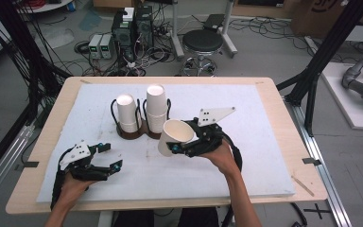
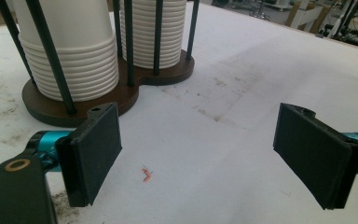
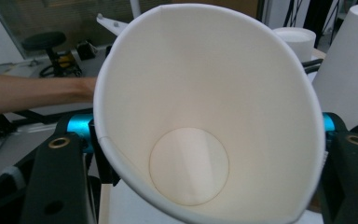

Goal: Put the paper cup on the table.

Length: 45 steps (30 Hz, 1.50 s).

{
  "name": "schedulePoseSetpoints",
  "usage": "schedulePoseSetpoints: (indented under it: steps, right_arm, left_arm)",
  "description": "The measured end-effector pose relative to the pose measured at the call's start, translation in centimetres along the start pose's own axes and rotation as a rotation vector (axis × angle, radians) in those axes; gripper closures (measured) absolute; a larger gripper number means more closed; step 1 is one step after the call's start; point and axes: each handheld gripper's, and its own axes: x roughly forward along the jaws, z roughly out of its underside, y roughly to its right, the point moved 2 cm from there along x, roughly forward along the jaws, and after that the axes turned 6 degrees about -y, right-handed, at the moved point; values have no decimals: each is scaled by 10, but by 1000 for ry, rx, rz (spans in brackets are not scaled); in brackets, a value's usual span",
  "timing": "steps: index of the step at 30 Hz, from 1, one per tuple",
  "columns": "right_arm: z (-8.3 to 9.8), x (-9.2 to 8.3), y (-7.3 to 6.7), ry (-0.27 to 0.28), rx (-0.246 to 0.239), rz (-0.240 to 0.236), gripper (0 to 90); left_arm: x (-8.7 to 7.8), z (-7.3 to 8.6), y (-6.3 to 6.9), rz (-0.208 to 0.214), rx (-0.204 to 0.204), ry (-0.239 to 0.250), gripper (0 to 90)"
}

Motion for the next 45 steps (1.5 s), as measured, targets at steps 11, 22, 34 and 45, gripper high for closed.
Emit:
schedulePoseSetpoints:
  steps: [11, 22, 34, 45]
  right_arm:
    - [3, 10, 4, -101, -24, 79, 326]
    - [11, 27, 8, -197, -41, 143, 326]
    - [28, 50, 10, -268, -34, 173, 325]
    - [40, 69, 13, -340, -32, 187, 324]
  left_arm:
    - [0, 2, 2, -17, 17, 3, 150]
    - [1, 2, 1, -16, 6, -1, 154]
    - [0, 2, 2, -38, 12, 7, 152]
    - [0, 3, 2, -44, 7, 12, 152]
